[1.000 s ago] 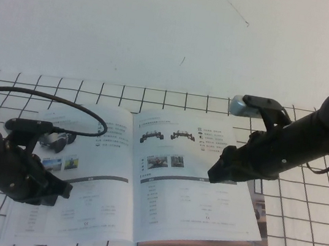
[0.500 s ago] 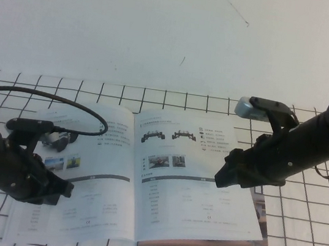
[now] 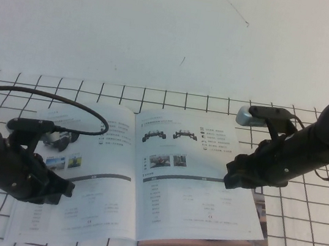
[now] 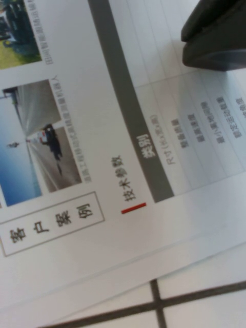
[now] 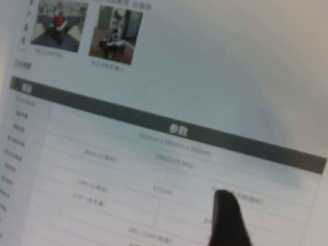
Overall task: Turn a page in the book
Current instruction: Open the closed book
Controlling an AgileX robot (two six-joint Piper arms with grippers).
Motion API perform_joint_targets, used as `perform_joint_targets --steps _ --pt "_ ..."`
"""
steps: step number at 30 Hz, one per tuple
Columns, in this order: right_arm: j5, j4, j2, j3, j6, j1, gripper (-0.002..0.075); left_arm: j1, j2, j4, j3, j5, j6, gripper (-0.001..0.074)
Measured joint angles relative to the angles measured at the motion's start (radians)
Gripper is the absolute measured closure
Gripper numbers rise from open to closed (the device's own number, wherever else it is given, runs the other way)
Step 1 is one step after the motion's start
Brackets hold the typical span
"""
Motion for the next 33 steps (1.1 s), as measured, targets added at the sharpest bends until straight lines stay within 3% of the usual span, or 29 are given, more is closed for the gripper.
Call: perform_joint_targets --steps 33 --pt "-0.046 -0.06 0.058 -0.006 0.001 0.0 0.0283 0.0 0.0 -0.004 0.0 0.0 0.02 0.0737"
